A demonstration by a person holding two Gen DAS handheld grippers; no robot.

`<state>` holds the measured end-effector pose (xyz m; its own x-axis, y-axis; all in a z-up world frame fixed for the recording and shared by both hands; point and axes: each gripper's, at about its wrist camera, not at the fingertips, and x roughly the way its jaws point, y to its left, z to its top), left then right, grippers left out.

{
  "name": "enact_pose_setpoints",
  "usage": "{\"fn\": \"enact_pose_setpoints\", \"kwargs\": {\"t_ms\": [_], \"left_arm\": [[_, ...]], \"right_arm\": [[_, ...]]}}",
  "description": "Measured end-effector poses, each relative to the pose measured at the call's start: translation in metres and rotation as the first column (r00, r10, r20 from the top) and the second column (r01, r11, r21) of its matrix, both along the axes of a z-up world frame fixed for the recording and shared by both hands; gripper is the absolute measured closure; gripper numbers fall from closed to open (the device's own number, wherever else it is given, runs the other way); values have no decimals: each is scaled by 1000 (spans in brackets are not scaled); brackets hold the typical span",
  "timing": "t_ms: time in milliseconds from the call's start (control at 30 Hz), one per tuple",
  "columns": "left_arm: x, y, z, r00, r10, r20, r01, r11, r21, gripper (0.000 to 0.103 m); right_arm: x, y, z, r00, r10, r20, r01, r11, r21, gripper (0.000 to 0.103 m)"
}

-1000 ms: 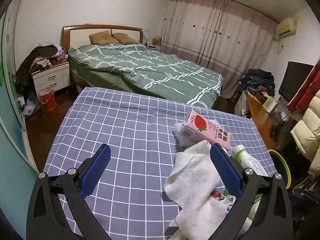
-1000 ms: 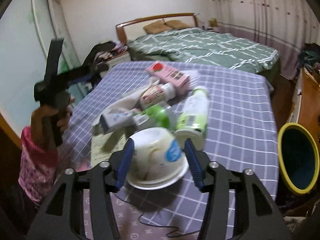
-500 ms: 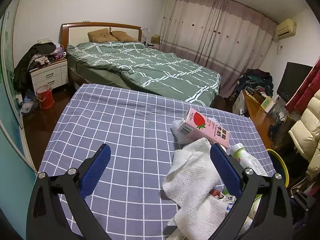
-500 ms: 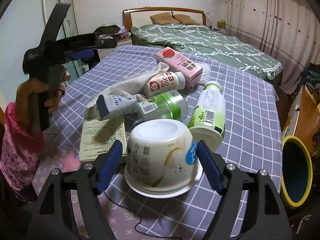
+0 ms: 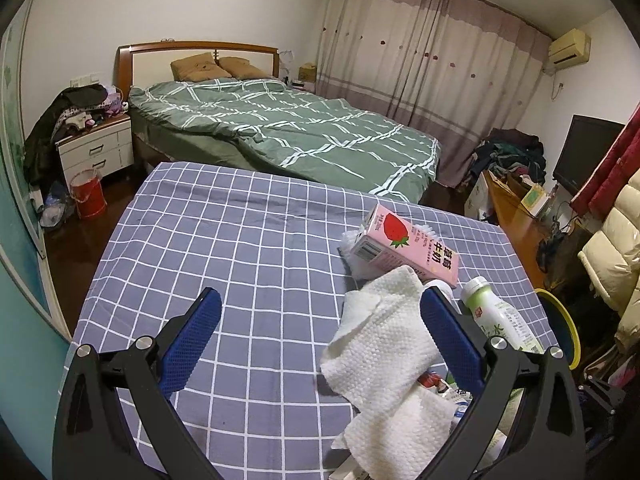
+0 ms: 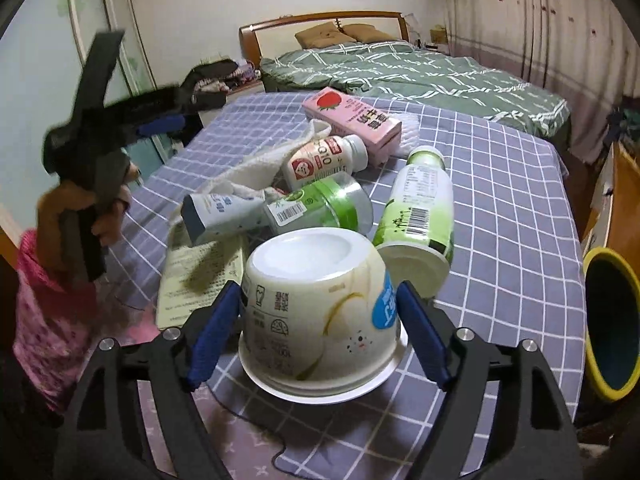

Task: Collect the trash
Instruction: 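Grasp the white plastic tub with the right gripper, then lower the white tub into the yellow bin and open the right gripper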

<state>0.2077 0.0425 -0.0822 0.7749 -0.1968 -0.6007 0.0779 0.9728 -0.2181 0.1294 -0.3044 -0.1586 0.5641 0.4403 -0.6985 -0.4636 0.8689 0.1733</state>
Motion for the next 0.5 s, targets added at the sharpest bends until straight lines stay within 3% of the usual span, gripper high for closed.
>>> {"fn": "enact_pose_setpoints", "kwargs": {"t_ms": [300,500], "left_arm": [[1,0,-4,1000,-3,-2,3,1000,6,5],[1,0,-4,1000,-3,-2,3,1000,7,5]], "right_arm": [[-10,-38,39,1000,-1,5,0,974,227,28],[-9,-69,57,993,-101,55,83,960,266,28]]}}
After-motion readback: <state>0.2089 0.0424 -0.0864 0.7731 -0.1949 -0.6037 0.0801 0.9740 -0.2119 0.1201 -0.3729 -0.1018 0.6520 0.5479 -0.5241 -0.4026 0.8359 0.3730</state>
